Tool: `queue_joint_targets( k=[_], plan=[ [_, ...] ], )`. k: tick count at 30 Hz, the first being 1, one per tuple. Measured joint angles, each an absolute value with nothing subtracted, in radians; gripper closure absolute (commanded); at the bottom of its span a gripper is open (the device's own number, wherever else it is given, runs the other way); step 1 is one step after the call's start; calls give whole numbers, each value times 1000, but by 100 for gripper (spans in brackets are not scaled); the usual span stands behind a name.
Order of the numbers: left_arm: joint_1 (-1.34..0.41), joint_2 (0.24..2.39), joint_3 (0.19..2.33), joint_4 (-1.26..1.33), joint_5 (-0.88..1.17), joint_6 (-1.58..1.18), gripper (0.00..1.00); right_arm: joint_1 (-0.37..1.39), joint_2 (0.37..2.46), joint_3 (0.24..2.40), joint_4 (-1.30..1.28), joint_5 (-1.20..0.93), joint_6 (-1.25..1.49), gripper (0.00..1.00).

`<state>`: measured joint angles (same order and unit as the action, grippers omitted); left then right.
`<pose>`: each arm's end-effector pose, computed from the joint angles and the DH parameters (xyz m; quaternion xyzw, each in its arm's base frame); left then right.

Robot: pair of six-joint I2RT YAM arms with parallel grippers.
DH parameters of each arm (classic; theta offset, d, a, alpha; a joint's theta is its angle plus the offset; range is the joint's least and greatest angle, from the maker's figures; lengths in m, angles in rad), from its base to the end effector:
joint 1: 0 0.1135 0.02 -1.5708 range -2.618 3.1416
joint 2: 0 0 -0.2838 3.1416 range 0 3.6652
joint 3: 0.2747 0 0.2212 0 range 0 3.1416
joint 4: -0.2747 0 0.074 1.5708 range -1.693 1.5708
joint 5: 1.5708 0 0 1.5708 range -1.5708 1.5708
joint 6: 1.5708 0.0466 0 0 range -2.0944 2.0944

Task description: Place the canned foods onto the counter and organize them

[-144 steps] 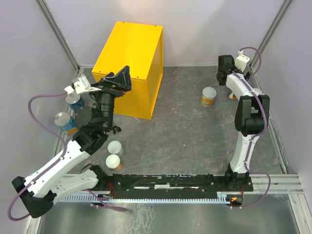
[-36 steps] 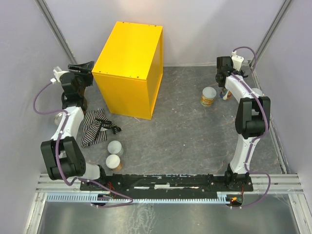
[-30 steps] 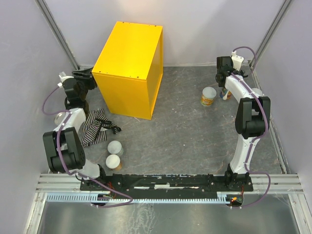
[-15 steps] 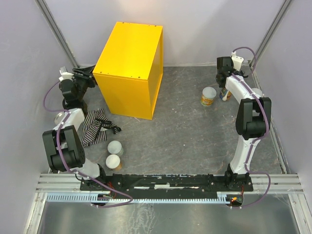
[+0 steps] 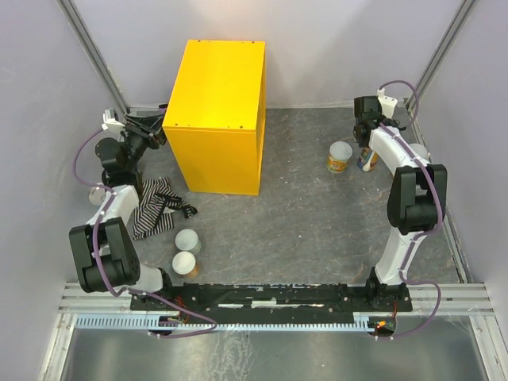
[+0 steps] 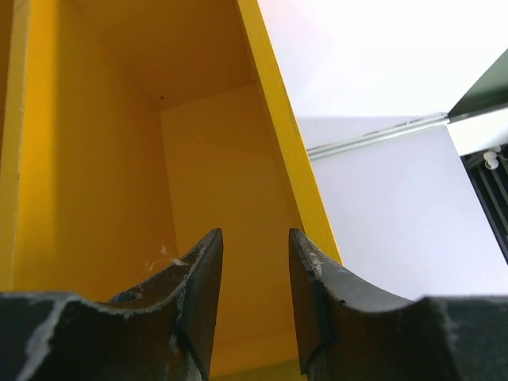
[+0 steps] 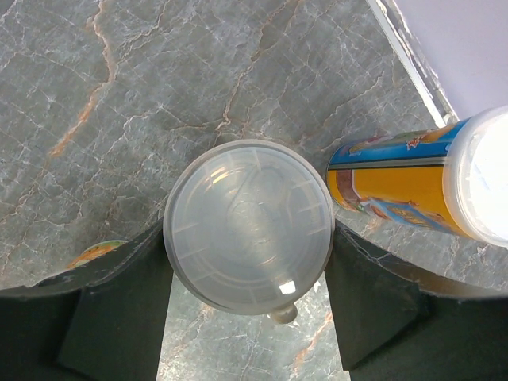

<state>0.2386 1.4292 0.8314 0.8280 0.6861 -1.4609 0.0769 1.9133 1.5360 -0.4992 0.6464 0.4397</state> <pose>0.2954 0.0415 0.3493 -0.2654 0.5842 -0.5946 0.4845 0.4075 0.0032 0.2727 0.2671 0.8575 -0.2063 0.3882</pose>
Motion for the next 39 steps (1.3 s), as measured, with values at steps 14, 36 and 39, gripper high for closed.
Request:
queue_joint_targets(
  k=[14,36,39],
  plan=[
    [135,1303,724,833,725,-1476,58,84,1835,1483,-509,632,421,99],
    [12,1212,671,788,771,-1471,56,98,1740,1472,-513,640,390,99],
    [-13,1212,683,742,764,-1442,55,105,1724,1472,-514,640,378,99]
  ],
)
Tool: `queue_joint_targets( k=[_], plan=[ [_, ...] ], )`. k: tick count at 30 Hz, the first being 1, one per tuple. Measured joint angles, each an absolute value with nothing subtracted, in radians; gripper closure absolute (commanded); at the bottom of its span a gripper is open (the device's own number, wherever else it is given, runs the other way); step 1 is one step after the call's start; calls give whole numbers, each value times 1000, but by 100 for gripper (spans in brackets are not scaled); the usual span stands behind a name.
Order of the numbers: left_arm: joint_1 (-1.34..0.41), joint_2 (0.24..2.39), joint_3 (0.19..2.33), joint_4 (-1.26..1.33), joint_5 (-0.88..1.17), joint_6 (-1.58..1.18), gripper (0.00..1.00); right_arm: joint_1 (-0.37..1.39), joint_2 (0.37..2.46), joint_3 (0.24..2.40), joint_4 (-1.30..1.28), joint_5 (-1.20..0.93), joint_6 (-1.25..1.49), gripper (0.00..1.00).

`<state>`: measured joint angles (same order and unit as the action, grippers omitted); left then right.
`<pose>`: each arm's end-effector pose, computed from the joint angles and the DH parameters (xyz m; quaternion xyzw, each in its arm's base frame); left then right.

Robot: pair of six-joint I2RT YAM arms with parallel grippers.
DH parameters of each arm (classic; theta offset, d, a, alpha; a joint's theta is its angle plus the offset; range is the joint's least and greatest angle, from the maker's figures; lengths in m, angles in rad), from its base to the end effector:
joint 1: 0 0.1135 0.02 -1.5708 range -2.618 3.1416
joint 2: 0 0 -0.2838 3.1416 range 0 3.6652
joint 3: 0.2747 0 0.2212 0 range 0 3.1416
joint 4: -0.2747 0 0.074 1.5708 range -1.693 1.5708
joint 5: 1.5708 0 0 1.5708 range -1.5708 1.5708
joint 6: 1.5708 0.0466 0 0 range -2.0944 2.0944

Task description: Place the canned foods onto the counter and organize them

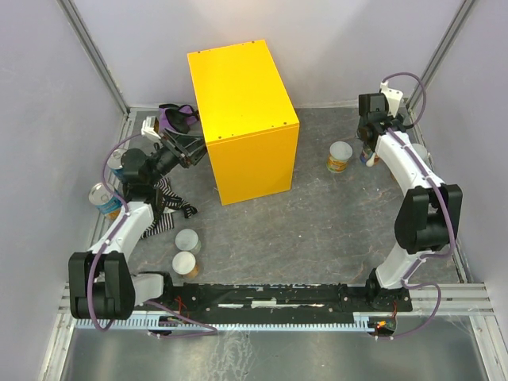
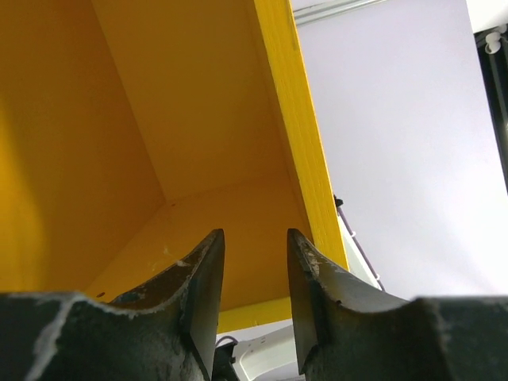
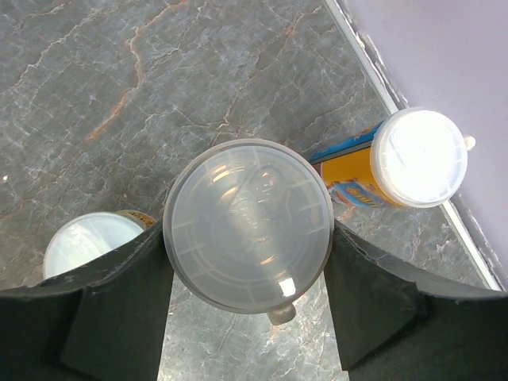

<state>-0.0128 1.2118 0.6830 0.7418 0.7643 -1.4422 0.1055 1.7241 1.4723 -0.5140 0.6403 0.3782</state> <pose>0.2392 -0.0353 0.3464 -0.1626 0.6303 -0.6551 0.3836 0.3657 0.0107 0.3218 0.2408 0.8485 -0.1921 0.4303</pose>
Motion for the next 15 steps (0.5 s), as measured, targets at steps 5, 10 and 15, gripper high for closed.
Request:
queue_joint_targets(
  k=[5,10,15],
  plan=[
    [-48,1232,720,692,759,-1396,54,123,1706,1494,-525,642,358,99],
    [-75,1293,749,682,752,-1369,54,136,1683,1515,-531,644,344,99],
    [-105,1382,789,695,753,-1361,54,147,1644,1529,-543,643,342,99]
  ],
)
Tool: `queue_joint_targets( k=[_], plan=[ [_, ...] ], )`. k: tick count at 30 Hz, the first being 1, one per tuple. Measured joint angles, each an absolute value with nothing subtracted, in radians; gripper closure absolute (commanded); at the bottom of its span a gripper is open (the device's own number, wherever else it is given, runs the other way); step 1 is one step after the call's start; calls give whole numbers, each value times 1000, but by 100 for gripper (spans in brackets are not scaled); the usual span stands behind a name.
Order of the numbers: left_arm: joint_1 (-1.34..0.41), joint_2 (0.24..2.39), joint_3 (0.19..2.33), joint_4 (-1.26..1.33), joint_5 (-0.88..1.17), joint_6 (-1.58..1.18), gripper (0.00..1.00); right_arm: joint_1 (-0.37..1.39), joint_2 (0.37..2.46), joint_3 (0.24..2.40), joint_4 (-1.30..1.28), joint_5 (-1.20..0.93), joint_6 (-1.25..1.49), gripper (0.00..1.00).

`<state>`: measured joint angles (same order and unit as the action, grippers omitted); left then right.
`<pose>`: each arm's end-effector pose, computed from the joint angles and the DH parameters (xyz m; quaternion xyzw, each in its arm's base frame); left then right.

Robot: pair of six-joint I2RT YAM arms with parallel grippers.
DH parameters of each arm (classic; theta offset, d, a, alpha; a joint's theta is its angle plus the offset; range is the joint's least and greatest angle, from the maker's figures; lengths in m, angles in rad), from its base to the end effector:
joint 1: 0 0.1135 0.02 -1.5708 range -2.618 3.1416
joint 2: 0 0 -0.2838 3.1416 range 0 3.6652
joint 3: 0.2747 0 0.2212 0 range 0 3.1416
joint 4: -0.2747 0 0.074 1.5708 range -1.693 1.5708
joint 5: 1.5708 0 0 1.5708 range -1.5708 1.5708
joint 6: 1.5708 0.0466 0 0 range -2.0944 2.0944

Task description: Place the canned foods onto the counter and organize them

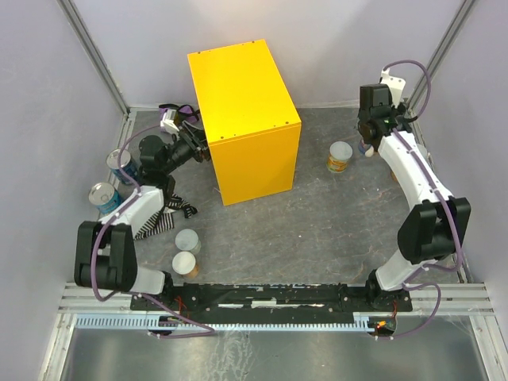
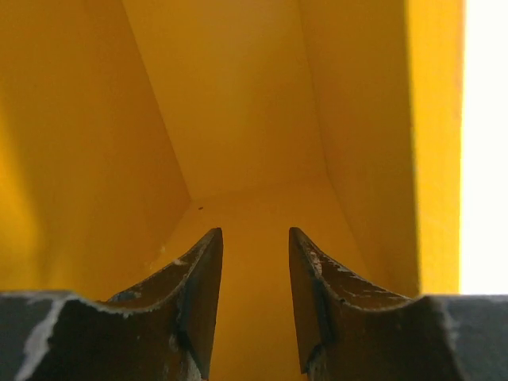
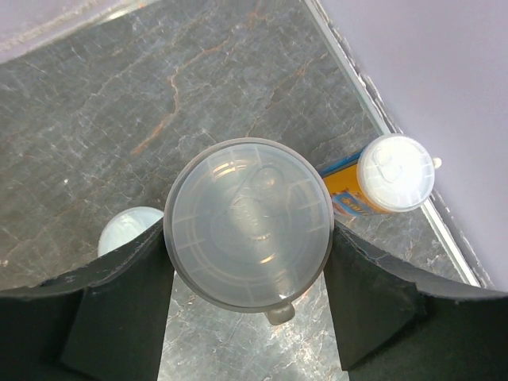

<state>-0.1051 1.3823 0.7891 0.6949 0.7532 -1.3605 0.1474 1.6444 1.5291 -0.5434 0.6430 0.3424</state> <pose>0.2794 -0.0615 0.3340 -0.1451 0.6648 -0.6449 0.3481 0.3476 0.0234 0.3635 0.2214 0.8342 -0.1739 0.4742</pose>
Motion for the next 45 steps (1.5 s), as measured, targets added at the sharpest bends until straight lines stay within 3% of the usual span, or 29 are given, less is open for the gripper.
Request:
queue_joint_targets(
  k=[13,45],
  plan=[
    [-221,1597,943,786,792,-1370,57,223,1581,1640,-575,643,282,99],
    [-435,1614,948,810,839,-1406,61,337,1466,1868,-628,636,210,99]
  ],
)
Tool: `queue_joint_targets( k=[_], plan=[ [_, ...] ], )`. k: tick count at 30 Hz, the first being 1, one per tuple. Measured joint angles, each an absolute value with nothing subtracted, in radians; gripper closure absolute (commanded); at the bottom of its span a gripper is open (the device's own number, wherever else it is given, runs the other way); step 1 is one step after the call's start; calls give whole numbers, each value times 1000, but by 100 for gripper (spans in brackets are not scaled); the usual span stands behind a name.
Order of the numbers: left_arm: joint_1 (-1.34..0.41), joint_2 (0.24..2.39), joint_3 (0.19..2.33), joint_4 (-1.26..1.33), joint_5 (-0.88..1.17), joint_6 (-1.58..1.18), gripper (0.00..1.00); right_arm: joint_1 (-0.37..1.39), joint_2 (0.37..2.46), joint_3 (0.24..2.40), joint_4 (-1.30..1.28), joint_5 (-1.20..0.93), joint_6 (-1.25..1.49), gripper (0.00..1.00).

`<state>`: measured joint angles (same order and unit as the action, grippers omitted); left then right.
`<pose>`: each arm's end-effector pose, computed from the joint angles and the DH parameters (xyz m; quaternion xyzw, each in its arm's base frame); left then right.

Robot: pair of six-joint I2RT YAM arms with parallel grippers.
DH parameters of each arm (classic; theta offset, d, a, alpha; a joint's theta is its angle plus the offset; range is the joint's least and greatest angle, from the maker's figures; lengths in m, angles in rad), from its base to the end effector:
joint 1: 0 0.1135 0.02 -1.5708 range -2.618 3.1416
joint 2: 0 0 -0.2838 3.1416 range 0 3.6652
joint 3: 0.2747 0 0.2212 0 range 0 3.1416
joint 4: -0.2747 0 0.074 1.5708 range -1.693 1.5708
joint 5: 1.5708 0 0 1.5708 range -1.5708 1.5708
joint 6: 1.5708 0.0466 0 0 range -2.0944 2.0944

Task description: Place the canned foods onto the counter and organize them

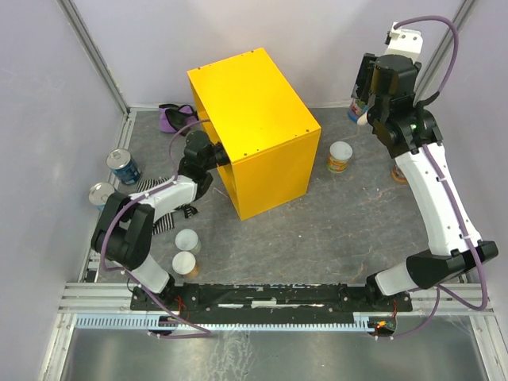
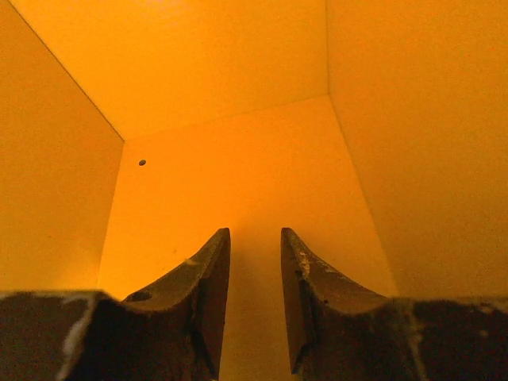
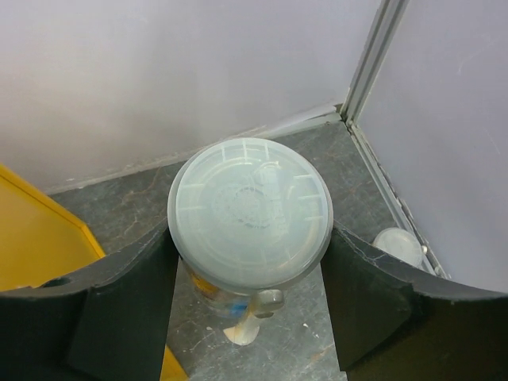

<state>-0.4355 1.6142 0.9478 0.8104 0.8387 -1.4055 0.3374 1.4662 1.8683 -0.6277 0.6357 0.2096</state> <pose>0.2944 -0.1752 0.3277 -0.0063 0.6723 -0.7110 0.2060 0.2653 0.0638 0.5093 0.1469 0.7539 -0.0755 0.6358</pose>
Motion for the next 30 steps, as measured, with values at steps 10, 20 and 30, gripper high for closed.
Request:
queue_joint_targets(
  k=[10,20,30],
  plan=[
    [-574,1613,983,727,802,-1390,62,372,1414,1919,-652,587,195,99],
    [-729,1630,1026,657,787,-1361,64,389,1368,1975,-654,521,177,99],
    [-818,1676,1084,633,789,-1356,65,427,1359,2010,-676,403,179,99]
  ],
)
